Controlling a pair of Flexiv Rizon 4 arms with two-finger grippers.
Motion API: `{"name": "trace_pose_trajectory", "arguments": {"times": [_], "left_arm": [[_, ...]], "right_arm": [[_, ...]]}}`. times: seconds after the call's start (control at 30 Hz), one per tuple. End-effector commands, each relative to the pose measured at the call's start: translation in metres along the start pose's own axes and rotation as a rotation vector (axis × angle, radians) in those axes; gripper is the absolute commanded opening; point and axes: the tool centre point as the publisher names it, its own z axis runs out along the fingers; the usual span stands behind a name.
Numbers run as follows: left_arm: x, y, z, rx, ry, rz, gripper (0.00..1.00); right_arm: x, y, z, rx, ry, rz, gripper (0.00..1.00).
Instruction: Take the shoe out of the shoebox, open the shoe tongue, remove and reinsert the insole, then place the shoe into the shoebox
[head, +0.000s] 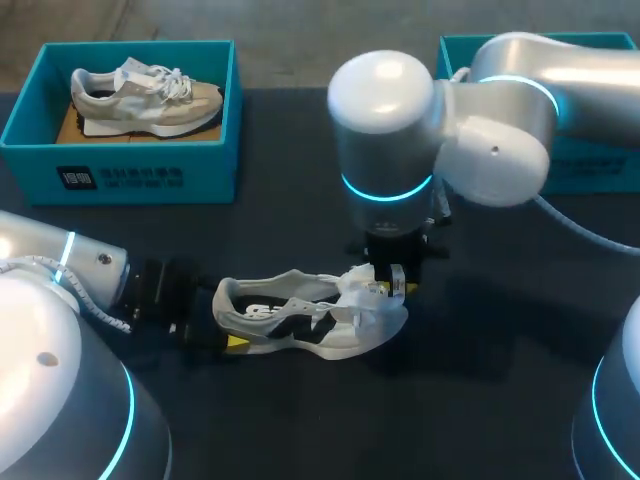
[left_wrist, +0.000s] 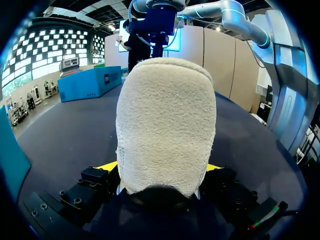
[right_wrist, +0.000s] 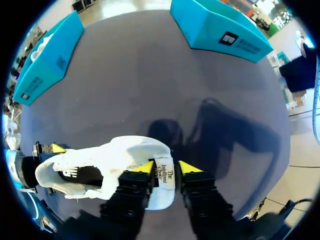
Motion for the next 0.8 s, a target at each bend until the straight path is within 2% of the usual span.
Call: {"name": "trace_pose_trajectory", "arguments": {"times": [0.03, 0.1, 0.13, 0.2, 0.23, 0.27, 0.37, 0.5, 0.63, 0.8], "left_arm": [[-0.003, 0.005, 0.001, -0.004, 0.001, 0.0, 0.0], [-0.003, 0.005, 0.001, -0.004, 0.001, 0.0, 0.0], [-0.003, 0.005, 0.001, -0.004, 0.001, 0.0, 0.0], [-0.003, 0.005, 0.001, -0.004, 0.001, 0.0, 0.0], [-0.003, 0.005, 0.001, -0.004, 0.001, 0.0, 0.0], [-0.003, 0.005, 0.001, -0.004, 0.001, 0.0, 0.0], [-0.003, 0.005, 0.001, -0.004, 0.001, 0.0, 0.0], [-0.003, 0.005, 0.001, -0.004, 0.001, 0.0, 0.0], [-0.003, 0.005, 0.001, -0.004, 0.001, 0.0, 0.0], [-0.003, 0.005, 0.001, -0.004, 0.001, 0.0, 0.0]], "right_arm": [[-0.002, -0.003, -0.001, -0.015, 0.011, 0.196, 0.47], [-0.001, -0.002, -0.004, -0.022, 0.01, 0.189, 0.53], [-0.001, -0.002, -0.006, -0.028, 0.009, 0.184, 0.64], [0.0, -0.002, -0.011, -0.041, 0.009, 0.174, 0.78], [0.0, -0.001, -0.016, -0.057, 0.013, 0.158, 0.96], [0.0, 0.0, -0.02, -0.066, 0.017, 0.141, 1.0], [0.002, 0.004, -0.031, -0.096, 0.085, 0.063, 1.0], [0.004, 0.01, -0.042, -0.132, 0.11, -0.045, 1.0], [0.006, 0.018, -0.058, -0.179, 0.186, -0.187, 1.0], [0.014, 0.027, -0.073, -0.131, 0.194, -0.382, 1.0]]}}
